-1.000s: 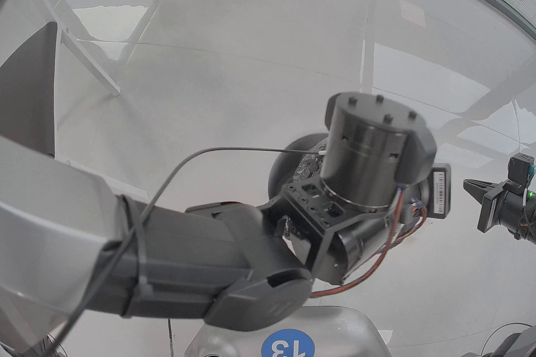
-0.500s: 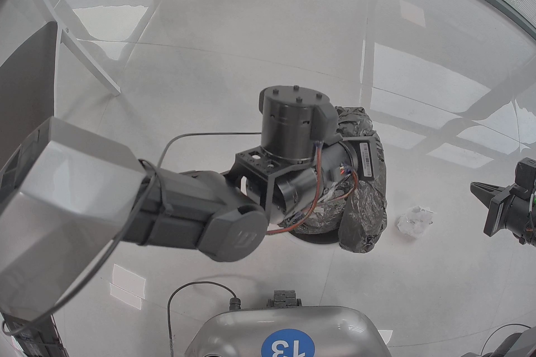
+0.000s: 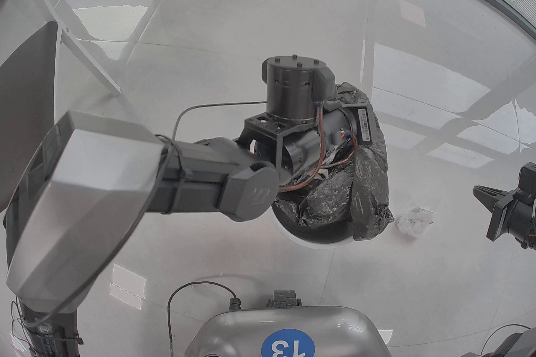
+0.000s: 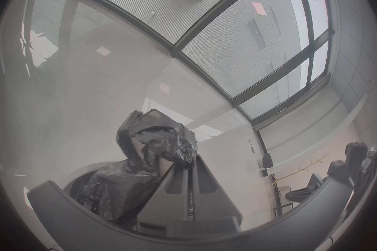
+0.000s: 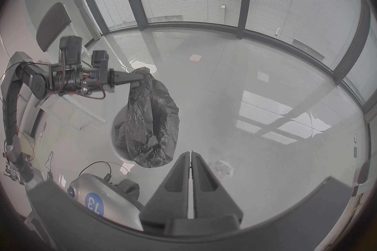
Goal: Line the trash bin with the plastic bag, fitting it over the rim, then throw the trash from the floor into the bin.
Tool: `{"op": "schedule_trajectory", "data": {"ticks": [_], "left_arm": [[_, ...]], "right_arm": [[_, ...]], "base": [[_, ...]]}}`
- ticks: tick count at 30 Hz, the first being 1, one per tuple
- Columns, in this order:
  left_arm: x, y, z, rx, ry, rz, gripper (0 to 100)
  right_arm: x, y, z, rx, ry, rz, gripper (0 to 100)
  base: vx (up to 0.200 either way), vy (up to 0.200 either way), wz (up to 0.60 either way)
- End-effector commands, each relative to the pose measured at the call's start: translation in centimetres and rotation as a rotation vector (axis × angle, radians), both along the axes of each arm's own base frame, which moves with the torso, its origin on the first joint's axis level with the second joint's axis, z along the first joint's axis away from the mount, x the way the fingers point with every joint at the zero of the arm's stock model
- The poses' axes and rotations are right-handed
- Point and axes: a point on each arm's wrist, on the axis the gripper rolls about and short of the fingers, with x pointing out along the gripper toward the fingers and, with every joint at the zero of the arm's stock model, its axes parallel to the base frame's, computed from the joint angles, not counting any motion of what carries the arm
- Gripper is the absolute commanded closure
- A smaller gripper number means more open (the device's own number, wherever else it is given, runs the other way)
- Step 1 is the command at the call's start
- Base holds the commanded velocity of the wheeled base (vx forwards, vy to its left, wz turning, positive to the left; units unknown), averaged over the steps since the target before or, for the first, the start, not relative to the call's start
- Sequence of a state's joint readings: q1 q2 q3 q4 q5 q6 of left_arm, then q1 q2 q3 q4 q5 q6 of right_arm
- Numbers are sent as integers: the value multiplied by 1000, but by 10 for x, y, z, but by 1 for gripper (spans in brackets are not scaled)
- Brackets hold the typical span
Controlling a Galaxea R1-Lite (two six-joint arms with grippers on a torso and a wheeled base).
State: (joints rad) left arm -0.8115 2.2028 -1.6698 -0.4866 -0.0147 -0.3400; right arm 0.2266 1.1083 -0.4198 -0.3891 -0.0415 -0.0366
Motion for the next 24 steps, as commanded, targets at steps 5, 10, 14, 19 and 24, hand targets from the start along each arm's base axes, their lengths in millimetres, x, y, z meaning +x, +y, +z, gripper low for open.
{"op": "schedule_trajectory", "data": {"ticks": [5, 10, 14, 19, 24], "left_arm": [[-42, 53, -103, 146, 129, 12, 100], [-43, 92, -129, 159, 140, 79, 100], [-21, 121, -126, 156, 106, 172, 100], [-10, 158, -103, 155, 48, 241, 100], [-6, 182, -97, 146, 45, 260, 100]], "right_arm": [[-4, -1, -8, -4, 22, 3, 100], [-3, -1, -9, -6, 30, 3, 100], [-2, 0, -9, -2, 36, 29, 100], [1, 2, -11, -4, 51, 48, 100], [5, 3, -10, -5, 51, 52, 100]], "base": [[0, 0, 0], [0, 0, 0], [0, 0, 0], [0, 0, 0], [0, 0, 0]]}}
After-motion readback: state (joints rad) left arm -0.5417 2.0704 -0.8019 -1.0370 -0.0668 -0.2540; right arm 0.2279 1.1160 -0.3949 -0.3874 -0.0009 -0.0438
